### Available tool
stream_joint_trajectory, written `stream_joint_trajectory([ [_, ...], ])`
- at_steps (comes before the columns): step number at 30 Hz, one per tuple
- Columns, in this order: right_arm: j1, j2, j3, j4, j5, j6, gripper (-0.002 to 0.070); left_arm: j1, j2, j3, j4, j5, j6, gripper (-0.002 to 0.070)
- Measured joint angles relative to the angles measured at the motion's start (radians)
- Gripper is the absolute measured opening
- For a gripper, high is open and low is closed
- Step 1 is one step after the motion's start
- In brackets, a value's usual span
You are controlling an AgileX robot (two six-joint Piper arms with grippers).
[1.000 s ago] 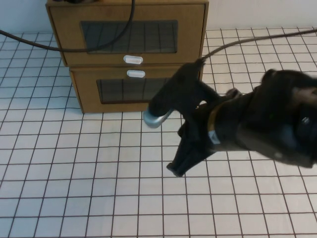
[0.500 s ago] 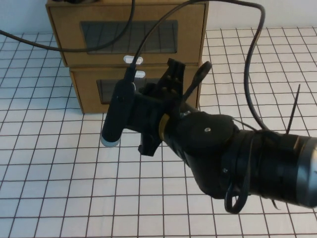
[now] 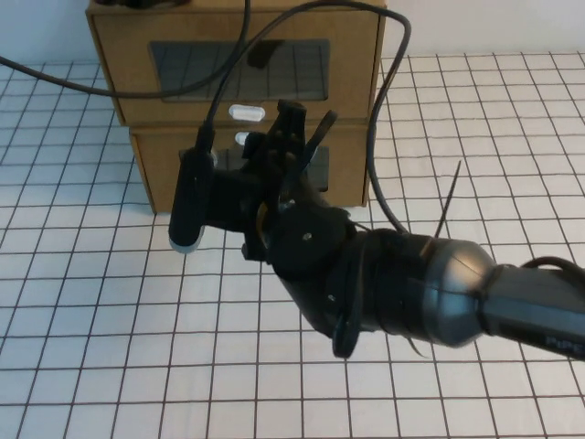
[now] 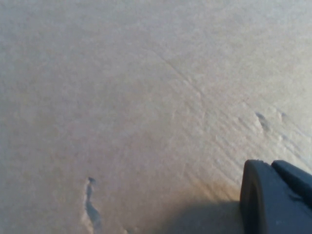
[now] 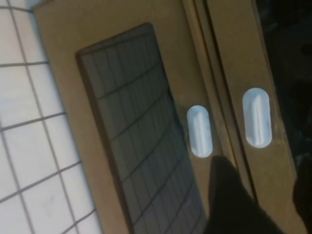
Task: Open the shoe box
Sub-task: 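Pull the top drawer of the cardboard box fully open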
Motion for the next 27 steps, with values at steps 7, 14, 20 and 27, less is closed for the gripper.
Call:
stream_joint_trajectory([
  [7, -0.028, 0.072, -0.101, 0.0, 0.012, -0.039, 0.0269, 0.0, 0.0, 0.0, 0.0, 0.0, 0.0, -0.0002],
  [14, -0.049, 0.12, -0.168, -0.002, 0.0, -0.082, 0.027, 0.0, 0.0, 0.0, 0.0, 0.0, 0.0, -0.0002],
  [20, -0.069, 0.136, -0.192, -0.002, -0.04, -0.098, 0.027, 0.0, 0.002, 0.0, -0.002, 0.0, 0.0, -0.0002],
  [27, -0.095, 0.149, -0.213, -0.003, -0.09, -0.103, 0.027, 0.0, 0.018, -0.004, -0.023, -0.008, 0.0, -0.0002],
])
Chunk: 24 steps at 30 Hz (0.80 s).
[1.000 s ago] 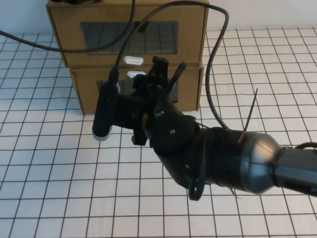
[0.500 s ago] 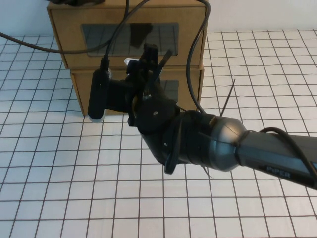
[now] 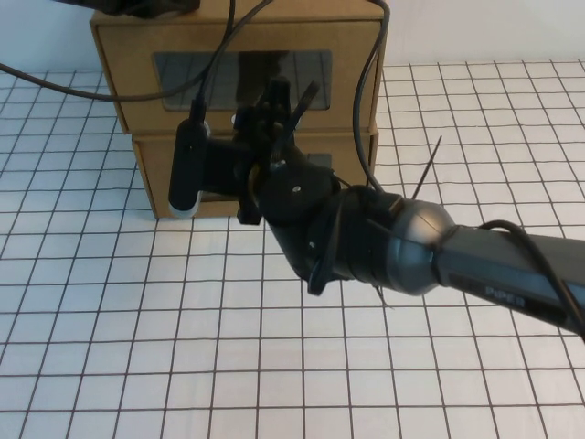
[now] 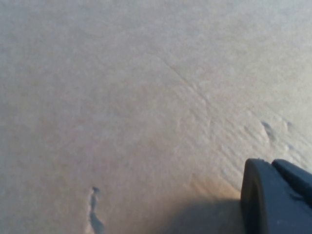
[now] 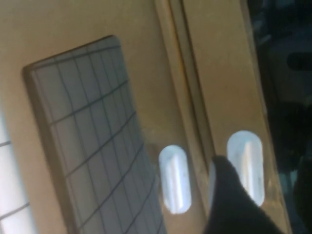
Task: Open the shoe box
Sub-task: 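Pull the top drawer of the cardboard box fully open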
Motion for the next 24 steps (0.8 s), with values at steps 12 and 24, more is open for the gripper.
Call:
stream_joint_trajectory([
  [12, -0.01, 0.061, -0.045, -0.004, -0.004, -0.002, 0.027, 0.0, 0.003, 0.0, -0.004, -0.002, 0.0, -0.0002],
  [24, -0.028, 0.062, -0.048, -0.009, -0.03, -0.002, 0.027, 0.0, 0.003, 0.0, -0.004, -0.002, 0.0, -0.0002],
])
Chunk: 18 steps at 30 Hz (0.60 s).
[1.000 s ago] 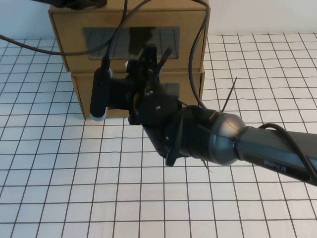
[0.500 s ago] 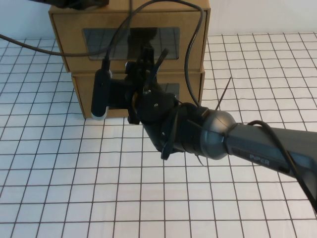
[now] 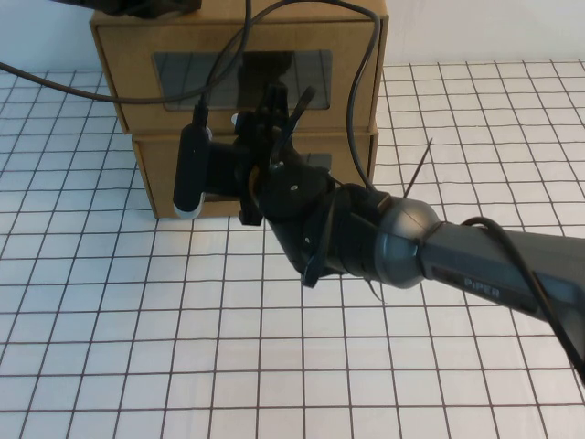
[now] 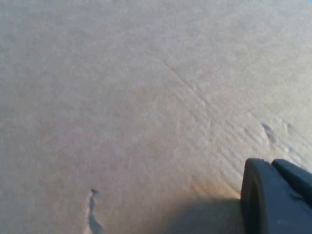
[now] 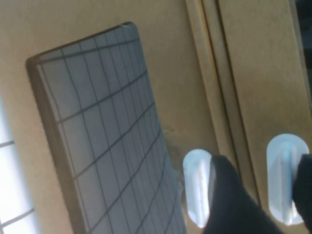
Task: Open the shoe box
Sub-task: 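Pull the top drawer of the cardboard box fully open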
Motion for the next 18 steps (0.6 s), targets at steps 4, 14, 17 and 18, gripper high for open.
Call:
stream_joint_trajectory([
  [4, -0.001, 0.001, -0.006, 0.0, -0.006, 0.0, 0.027, 0.0, 0.0, 0.0, -0.002, 0.0, 0.0, -0.0002],
  [14, -0.016, 0.013, -0.048, -0.001, -0.023, 0.0, 0.0235, 0.0, 0.002, 0.0, -0.005, 0.002, 0.0, -0.0002],
  [17, -0.02, 0.016, -0.052, -0.002, -0.023, 0.0, 0.0216, 0.0, 0.002, 0.0, -0.005, 0.002, 0.0, -0.0002],
  [18, -0.02, 0.016, -0.052, -0.003, -0.023, 0.0, 0.0207, 0.0, 0.002, 0.0, -0.005, 0.002, 0.0, -0.0002],
])
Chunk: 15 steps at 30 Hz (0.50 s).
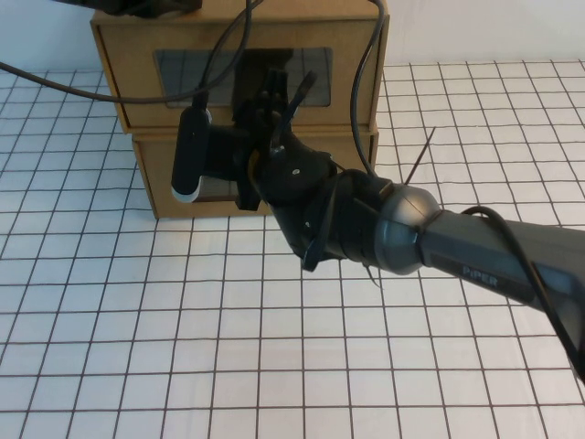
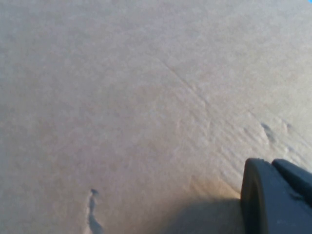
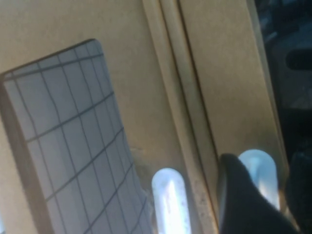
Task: Open the shoe box
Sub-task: 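Pull the top drawer of the cardboard box fully open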
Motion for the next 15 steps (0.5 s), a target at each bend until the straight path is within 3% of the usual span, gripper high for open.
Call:
stream_joint_trajectory([
  [15, -0.002, 0.007, -0.002, -0.009, 0.009, -0.004, 0.0025, 0.0, 0.002, 0.0, -0.006, 0.002, 0.0, -0.0002],
])
